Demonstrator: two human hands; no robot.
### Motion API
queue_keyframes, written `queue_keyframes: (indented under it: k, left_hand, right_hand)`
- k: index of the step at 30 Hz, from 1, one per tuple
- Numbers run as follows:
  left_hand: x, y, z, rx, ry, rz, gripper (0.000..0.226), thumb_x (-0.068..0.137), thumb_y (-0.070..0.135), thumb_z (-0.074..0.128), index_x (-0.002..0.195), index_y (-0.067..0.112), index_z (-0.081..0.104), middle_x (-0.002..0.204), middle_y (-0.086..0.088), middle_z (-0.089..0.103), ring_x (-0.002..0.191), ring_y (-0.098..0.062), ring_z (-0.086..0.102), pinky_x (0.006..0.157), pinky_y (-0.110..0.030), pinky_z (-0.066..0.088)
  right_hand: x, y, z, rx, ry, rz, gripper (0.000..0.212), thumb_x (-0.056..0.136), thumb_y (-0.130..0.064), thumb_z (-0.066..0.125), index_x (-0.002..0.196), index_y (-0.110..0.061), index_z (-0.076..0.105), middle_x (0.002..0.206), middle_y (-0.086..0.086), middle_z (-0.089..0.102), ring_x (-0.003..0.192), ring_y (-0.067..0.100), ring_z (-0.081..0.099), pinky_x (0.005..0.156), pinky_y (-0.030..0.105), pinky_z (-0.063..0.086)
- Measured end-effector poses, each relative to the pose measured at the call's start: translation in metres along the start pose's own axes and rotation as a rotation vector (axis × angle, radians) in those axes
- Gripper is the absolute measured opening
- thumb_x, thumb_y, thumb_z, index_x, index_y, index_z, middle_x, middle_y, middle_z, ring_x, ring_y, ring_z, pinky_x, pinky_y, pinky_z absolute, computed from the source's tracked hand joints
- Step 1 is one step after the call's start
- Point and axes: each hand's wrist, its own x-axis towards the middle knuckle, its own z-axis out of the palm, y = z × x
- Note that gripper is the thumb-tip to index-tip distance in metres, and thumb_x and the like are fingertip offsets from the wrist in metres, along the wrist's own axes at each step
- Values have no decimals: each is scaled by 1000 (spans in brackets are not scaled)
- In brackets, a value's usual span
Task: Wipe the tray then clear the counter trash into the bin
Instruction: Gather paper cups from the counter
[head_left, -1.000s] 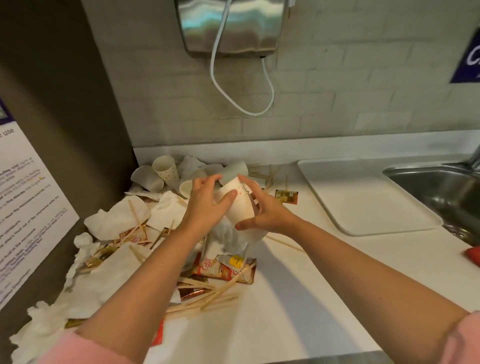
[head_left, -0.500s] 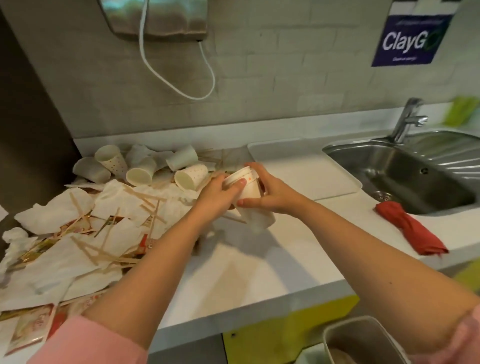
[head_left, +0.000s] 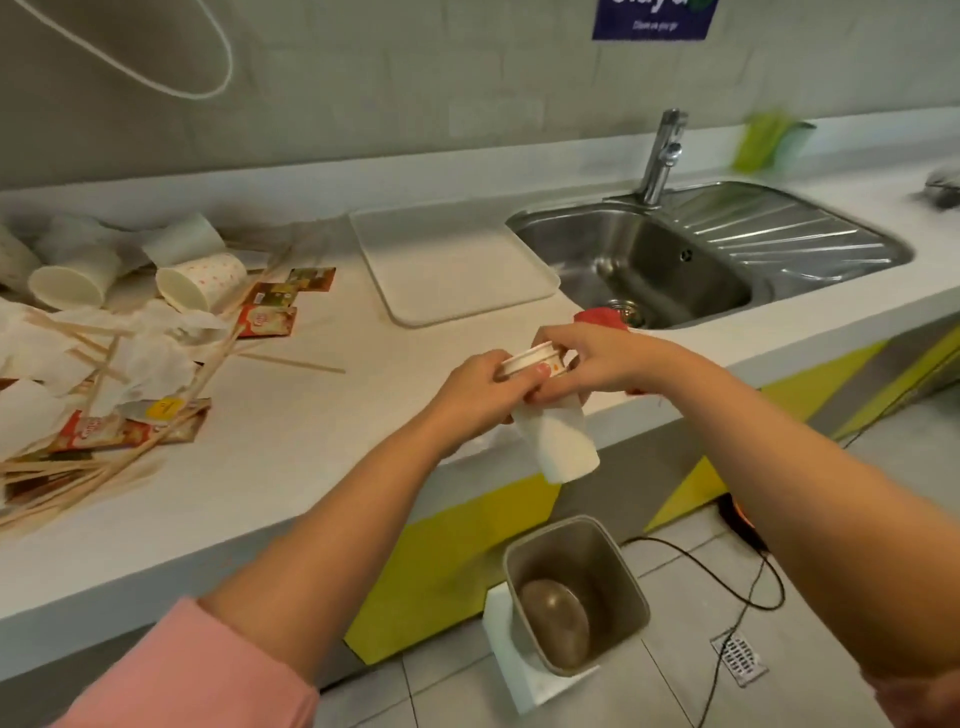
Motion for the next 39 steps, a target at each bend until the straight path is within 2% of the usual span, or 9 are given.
queue_keyframes:
  k: [4,9,13,15,18,22,26,35,39]
  left_hand:
    - [-1,-4,42,43,-179,-35,42,87,43,58,105,5,63,92,-11,62,82,-21,60,84,-40,54]
    - [-5,-26,87,101,-357,-125,42,88,38,59,121,12,57,112,-11,61,93,-19,57,83,-37,52]
    - [-11,-56,116,254,-310,-178,57,85,33,64,136,16,44,137,-10,43,118,-23,50,97,-30,40]
    - [-14,-72,127,309,-257,-229,64,86,33,63,142,18,35,143,-11,33,128,-26,42,105,-32,35]
    - [-17,-90,135,337,-240,-326,64,88,35,60,143,19,31,147,-11,28,133,-27,38,107,-34,34]
    - [-22,-102,132,328,-197,-391,57,94,38,51,143,17,33,150,-12,27,135,-29,36,109,-36,32]
    - [-24,-109,126,340,-178,-392,54,96,39,44,143,14,34,149,-13,30,135,-29,36,109,-37,32]
    - [-26,-106,110,377,-171,-360,51,96,37,46,141,14,37,145,-13,36,132,-27,40,106,-33,34]
    - [-28,-94,97,412,-218,-308,43,94,33,51,131,11,48,133,-11,51,120,-25,50,95,-28,41]
  right_hand:
    - [-27,35,0,10,-130,107,20,75,-18,78,78,-19,58,77,-5,59,73,5,59,61,19,50]
    - [-44,79,23,-8,-267,231,17,74,-18,79,81,-19,63,74,-9,62,69,2,59,61,14,46]
    - [-43,120,67,-44,-242,298,20,73,-23,79,70,-23,59,71,-8,58,68,9,55,58,16,39]
    - [-41,144,95,-107,-151,346,23,73,-29,78,88,-17,65,85,-1,56,81,15,51,62,20,37]
    - [-41,174,134,-118,-55,484,58,74,-32,77,121,-4,58,114,8,53,97,19,50,75,23,39]
    - [-42,187,163,-169,-91,557,60,81,-26,72,134,-9,49,135,13,42,121,26,48,100,28,40]
    - [-38,187,171,-228,-198,570,53,85,-24,67,133,-14,48,137,12,42,123,26,47,102,32,40]
    - [-22,150,153,-302,-322,483,42,92,-26,55,129,-5,54,131,12,55,119,28,53,97,34,44]
    - [-11,116,140,-295,-427,513,43,92,-27,54,129,-7,49,119,22,58,101,36,65,83,41,58]
